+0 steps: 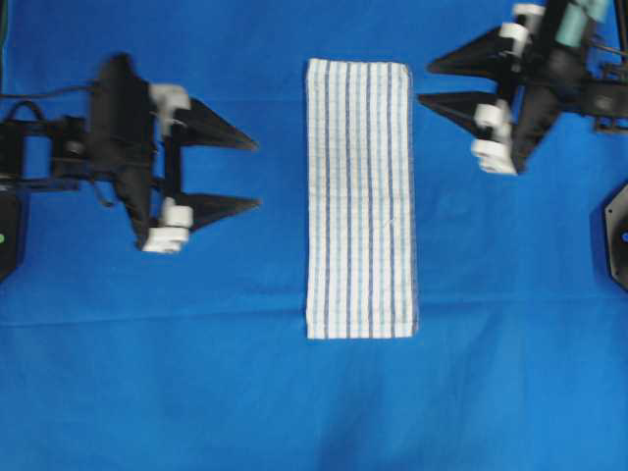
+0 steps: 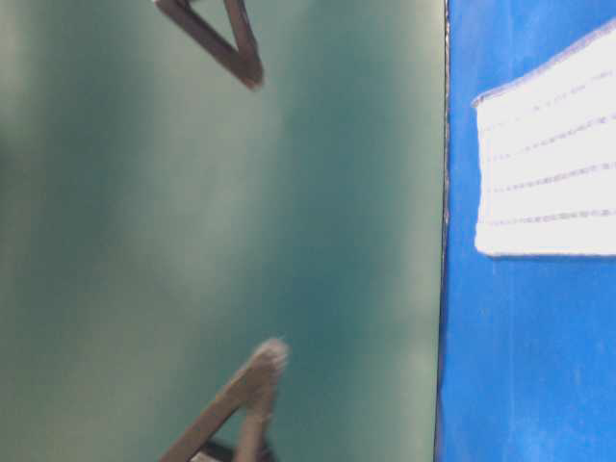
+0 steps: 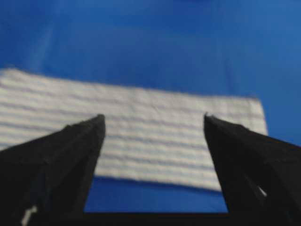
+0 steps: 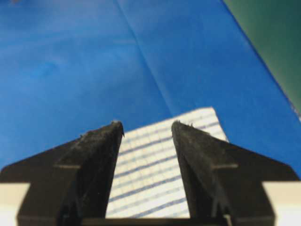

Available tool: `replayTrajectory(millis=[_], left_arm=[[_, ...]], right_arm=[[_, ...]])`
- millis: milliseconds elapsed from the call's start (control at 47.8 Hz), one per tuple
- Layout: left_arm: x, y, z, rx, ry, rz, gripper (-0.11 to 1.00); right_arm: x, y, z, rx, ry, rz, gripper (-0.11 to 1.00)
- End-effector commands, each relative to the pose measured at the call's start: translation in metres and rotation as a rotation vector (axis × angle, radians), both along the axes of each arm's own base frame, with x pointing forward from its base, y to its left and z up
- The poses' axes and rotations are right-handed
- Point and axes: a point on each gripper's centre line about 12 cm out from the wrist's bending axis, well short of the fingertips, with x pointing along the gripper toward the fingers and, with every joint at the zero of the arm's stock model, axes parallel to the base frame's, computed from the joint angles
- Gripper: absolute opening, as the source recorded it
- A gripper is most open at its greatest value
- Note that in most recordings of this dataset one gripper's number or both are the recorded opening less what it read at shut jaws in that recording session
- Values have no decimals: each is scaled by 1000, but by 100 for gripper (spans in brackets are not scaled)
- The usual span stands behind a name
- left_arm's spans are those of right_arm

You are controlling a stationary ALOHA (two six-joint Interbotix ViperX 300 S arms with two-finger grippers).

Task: Fold the blue towel.
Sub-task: 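Open both grippers and withdraw them sideways from the strip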

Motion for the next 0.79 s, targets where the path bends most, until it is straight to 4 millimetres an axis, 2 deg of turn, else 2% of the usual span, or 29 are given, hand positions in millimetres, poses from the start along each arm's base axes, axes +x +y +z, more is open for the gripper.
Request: replayTrajectory(millis=[0,230,355,544,774], left_arm=[[-12,3,17,22,-104,12,77],[-50,9,21,28,-167,50,77],[-59,9,20,18,-188,58,77],[-53,12,18,15,-176,64,77],[-29,27,8,21,-113,104,77]], right_arm=[[-11,6,10,-11,-57,13,53],[-37,17,-3,-6,-96,35,53],[-41,21,-9,-1,-104,48,53],[-40,19,-8,-2,-106,42,54],[-39,8,-12,11,-88,-3,55]])
